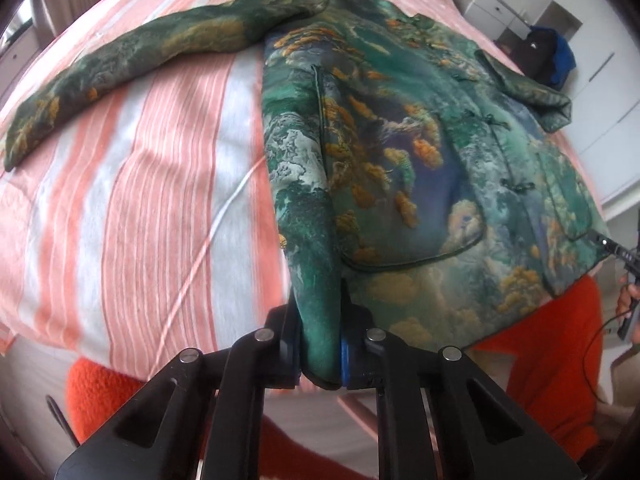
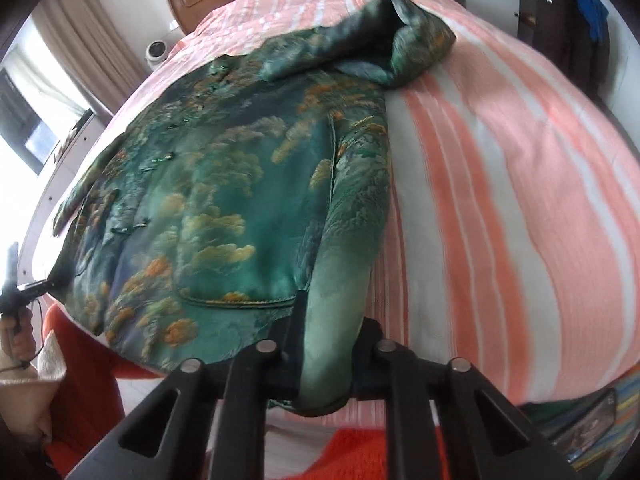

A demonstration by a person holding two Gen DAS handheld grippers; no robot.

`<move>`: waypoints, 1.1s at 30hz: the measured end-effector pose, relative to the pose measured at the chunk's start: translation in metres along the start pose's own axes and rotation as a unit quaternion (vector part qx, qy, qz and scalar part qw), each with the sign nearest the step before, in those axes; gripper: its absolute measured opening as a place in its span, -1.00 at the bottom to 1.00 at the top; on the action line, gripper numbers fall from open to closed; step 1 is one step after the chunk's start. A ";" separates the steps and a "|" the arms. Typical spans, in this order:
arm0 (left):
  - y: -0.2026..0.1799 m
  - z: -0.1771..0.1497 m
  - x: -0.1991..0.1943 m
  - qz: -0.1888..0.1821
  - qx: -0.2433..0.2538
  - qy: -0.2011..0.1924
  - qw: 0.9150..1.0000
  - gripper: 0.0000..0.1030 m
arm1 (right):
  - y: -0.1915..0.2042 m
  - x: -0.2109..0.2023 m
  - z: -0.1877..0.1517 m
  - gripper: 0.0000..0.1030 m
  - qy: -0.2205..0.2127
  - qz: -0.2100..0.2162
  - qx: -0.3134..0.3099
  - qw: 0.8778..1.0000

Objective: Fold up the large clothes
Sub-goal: 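Pull the sleeve outward from the jacket body and lay it flat with the left gripper, then grasp the tucked sleeve cuff by the collar with the right gripper and lift it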

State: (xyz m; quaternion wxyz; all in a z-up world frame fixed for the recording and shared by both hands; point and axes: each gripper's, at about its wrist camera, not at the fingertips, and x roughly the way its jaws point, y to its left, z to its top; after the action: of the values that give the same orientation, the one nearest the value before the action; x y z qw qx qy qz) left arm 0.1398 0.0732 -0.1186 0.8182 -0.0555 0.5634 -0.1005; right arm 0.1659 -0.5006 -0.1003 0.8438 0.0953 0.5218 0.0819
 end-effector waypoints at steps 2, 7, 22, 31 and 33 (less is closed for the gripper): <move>0.004 -0.012 -0.007 0.004 0.002 0.004 1.000 -0.78 | 0.002 -0.012 -0.007 -0.72 0.001 0.003 -0.004 1.000; 0.006 -0.028 0.020 0.048 0.003 0.023 0.999 -0.64 | -0.010 0.012 -0.030 -0.72 0.036 -0.012 0.010 0.999; -0.012 0.016 -0.105 0.093 -0.025 -0.185 0.978 0.92 | 0.052 -0.047 0.092 0.75 -0.055 -0.139 -0.250 0.957; -0.040 0.001 -0.091 0.105 -0.010 -0.162 0.981 0.92 | 0.127 0.137 0.182 0.58 -0.016 -0.252 -0.496 0.831; -0.037 -0.008 -0.083 0.118 -0.007 -0.144 0.982 0.92 | 0.120 0.158 0.199 0.33 -0.011 -0.261 -0.478 0.838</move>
State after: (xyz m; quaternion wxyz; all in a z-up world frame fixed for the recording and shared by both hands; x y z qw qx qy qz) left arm 0.1002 0.0559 -0.0385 0.8965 -0.0078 0.4428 0.0097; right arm 0.4099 -0.3615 -0.1202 0.7802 -0.4590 0.4138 0.0973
